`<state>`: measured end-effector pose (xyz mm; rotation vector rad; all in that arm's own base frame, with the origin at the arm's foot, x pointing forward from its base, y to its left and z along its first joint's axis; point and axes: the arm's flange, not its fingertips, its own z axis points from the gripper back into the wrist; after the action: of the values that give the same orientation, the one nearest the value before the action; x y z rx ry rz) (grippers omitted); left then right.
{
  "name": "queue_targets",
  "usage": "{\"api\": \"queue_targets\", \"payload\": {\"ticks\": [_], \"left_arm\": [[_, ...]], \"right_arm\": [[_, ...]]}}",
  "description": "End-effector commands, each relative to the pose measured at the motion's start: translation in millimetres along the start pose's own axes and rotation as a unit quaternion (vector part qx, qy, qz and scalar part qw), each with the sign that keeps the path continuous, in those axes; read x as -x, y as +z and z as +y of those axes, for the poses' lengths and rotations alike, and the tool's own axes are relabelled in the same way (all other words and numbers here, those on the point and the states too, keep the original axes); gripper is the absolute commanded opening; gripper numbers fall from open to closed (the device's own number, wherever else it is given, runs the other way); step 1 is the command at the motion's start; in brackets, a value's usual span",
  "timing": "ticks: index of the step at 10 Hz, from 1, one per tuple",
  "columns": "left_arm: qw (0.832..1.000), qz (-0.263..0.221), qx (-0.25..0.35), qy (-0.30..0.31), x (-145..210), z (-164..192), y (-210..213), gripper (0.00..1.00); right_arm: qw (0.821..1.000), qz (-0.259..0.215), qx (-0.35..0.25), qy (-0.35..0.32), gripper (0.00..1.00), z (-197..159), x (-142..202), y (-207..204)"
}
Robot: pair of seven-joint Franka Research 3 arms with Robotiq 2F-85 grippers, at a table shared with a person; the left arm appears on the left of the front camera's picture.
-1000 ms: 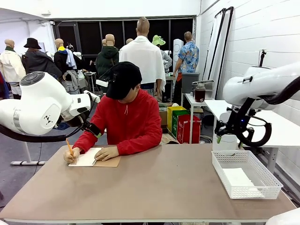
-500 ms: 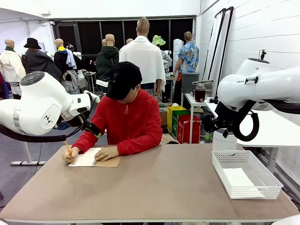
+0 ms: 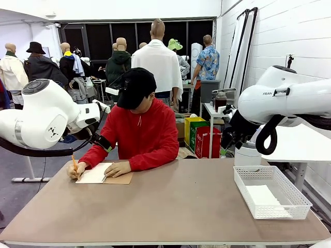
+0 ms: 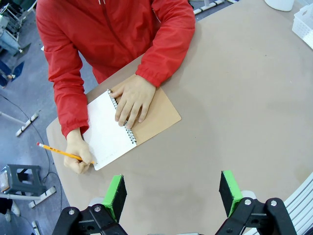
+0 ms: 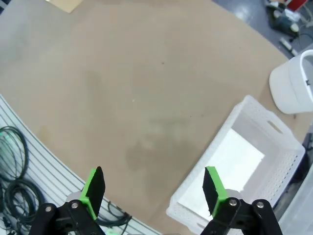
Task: Sort the paper based on its condition.
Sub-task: If a person hands you a paper, place it in the Organizing basket , and if it's crumpled, put it in the Trash can.
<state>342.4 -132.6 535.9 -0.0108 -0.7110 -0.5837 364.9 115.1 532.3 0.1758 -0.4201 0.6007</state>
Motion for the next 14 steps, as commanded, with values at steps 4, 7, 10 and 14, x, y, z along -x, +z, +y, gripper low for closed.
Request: {"api": "queue_targets", "payload": {"ticks": [4,7,10,14], "left_arm": [[1.0,-0.002,0.0,-0.001,0,0,0,1.0],[1.0,-0.002,0.0,-0.001,0,0,0,1.0],[1.0,-0.002,0.0,-0.001,0,0,0,1.0],[1.0,-0.002,0.0,-0.001,0,0,0,1.0]], "right_arm": [[1.0,0.001,0.001,-0.003,1.0,-1,0,0],[0.993,-0.105,-0.008,0.06,1.0,7,-11,-1],[0.985,-0.144,-0.027,0.095,1.0,12,-18,-1],[0.978,-0.16,-0.042,0.125,1.0,19,-17,-5]]}}
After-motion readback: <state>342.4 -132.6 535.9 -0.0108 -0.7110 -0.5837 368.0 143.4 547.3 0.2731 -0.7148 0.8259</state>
